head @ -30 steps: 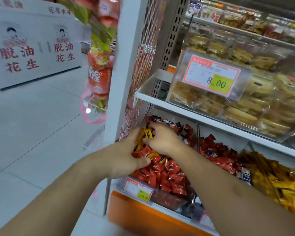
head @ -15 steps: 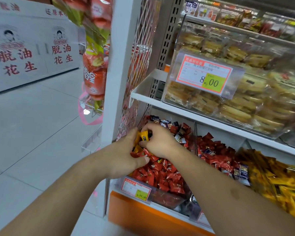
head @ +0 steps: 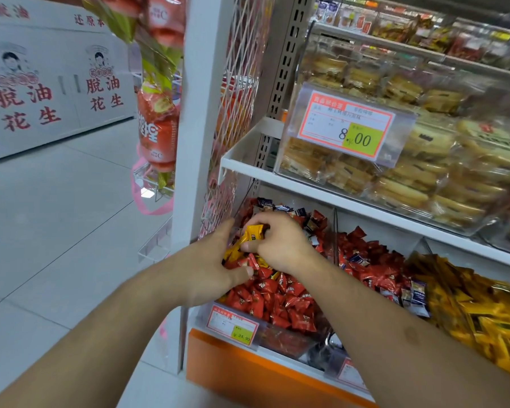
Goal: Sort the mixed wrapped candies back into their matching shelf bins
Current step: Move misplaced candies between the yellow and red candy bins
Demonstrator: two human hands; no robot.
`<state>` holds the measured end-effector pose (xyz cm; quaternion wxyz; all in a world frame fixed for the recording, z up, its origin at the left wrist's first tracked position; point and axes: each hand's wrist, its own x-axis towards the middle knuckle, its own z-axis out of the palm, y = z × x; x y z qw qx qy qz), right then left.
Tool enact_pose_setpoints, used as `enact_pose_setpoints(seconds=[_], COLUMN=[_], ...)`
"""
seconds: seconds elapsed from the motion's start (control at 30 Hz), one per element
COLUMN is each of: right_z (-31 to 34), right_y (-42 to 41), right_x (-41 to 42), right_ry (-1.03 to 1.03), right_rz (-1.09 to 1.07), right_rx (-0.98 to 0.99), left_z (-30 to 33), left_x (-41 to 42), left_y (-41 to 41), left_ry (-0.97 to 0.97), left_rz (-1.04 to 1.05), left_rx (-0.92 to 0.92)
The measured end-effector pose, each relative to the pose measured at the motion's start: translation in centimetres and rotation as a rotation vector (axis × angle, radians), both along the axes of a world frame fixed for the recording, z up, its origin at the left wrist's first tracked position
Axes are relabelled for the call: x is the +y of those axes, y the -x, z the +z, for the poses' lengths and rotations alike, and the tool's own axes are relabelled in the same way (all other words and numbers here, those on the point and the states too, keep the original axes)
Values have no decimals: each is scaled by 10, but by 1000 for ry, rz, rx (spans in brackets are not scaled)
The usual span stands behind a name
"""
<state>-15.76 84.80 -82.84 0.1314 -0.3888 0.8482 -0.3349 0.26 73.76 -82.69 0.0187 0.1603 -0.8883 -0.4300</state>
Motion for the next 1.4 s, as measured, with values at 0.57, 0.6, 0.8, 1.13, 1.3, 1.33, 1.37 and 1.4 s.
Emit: enact_pose_setpoints(seconds=[0.57, 0.6, 0.8, 1.13, 1.3, 1.33, 1.37, 1.4], right_z=[55, 53, 52, 58, 52, 50, 48, 46], right_y=[-54, -53, -20, 13, -20, -19, -17, -13], right_x=[201, 219, 324, 388, 384, 385, 388, 391], right_ry=[303, 290, 185, -13, 31, 26, 40, 57], right_rz=[-234, -275, -548, -474, -159, -169, -196, -232], right_rx=[-272, -240, -14, 102, 2, 38, 57, 54], left_z=[43, 46, 50, 51, 42, 43, 44, 44], left_x=[119, 131, 186, 263, 295, 301, 306, 309], left_y=[17, 19, 32, 66, 76, 76, 75, 74], left_ry=[145, 138, 78, 19, -106, -137, -159, -163], left_rz=[-123, -118, -138, -168, -193, -193, -190, -188], left_rx=[217, 214, 132, 93, 114, 121, 127, 136])
